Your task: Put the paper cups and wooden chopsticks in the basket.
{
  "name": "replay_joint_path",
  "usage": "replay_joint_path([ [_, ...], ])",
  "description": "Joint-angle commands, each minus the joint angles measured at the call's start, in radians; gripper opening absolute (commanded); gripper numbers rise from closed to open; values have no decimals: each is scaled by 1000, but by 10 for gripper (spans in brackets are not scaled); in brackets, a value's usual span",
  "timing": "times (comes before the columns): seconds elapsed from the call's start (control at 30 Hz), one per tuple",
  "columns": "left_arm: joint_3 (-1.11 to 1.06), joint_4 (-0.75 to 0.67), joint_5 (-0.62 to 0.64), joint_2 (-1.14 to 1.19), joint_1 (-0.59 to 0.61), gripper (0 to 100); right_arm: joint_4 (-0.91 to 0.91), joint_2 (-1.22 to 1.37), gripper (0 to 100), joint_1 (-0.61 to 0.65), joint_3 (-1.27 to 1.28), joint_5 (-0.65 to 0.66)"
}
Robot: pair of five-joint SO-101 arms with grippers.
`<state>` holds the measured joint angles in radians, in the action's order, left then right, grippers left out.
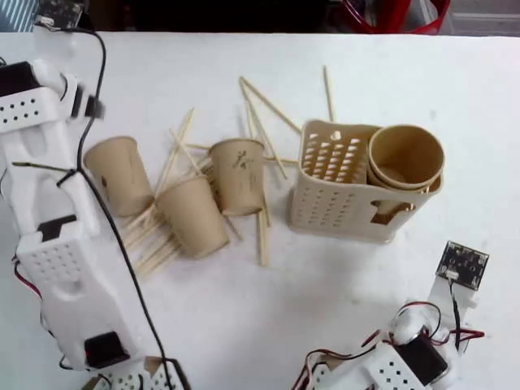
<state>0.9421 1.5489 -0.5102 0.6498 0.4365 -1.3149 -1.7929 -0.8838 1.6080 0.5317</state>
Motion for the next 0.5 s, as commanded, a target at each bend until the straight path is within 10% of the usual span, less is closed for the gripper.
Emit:
replay_joint_path([
  [0.0,6,60,-269,-7,-28,323,2,-8,120,-7,-5,6],
  [0.47,17,-2,-595,77,-62,321,4,-8,120,-8,-5,6],
])
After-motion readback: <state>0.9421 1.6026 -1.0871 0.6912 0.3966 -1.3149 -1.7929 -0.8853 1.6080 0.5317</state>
